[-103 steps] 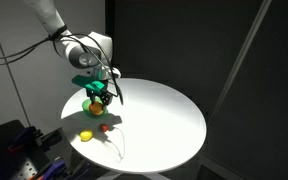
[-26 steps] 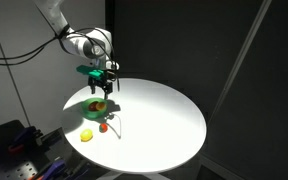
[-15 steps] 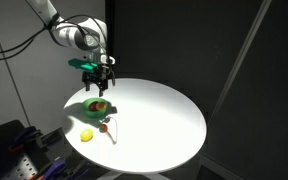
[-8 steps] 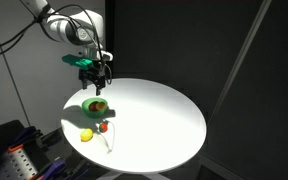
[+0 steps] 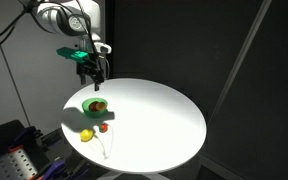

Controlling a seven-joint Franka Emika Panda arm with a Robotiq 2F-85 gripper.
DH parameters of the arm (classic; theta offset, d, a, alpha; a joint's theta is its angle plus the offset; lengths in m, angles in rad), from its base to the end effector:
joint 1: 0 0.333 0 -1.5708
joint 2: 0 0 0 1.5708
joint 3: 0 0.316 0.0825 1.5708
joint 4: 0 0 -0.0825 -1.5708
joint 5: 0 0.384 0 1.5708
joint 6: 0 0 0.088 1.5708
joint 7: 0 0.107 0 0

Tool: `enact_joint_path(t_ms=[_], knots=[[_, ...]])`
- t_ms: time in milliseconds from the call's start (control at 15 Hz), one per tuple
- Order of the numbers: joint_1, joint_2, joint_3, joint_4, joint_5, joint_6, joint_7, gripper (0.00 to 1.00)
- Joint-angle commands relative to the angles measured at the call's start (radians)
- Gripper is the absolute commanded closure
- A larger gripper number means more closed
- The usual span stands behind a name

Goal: Pick up the orange round fruit and put it in the green bowl

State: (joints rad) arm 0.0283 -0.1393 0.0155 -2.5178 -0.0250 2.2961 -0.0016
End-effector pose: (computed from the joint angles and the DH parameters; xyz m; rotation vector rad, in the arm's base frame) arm 0.4414 0.0187 0.3230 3.1156 0.0974 -0.1279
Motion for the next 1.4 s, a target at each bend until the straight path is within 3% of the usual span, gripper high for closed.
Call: enact_joint_path(t_ms=[0, 400, 1333], knots=[[-0.005, -0.083, -0.007, -0.024, 0.026, -0.046, -0.012, 0.00], [0.003, -0.128, -0.005, -0.006, 0.059, -0.117, -0.011, 0.00], [0.000, -0.136, 0.001, -0.002, 0.044, -0.094, -0.001, 0.00]])
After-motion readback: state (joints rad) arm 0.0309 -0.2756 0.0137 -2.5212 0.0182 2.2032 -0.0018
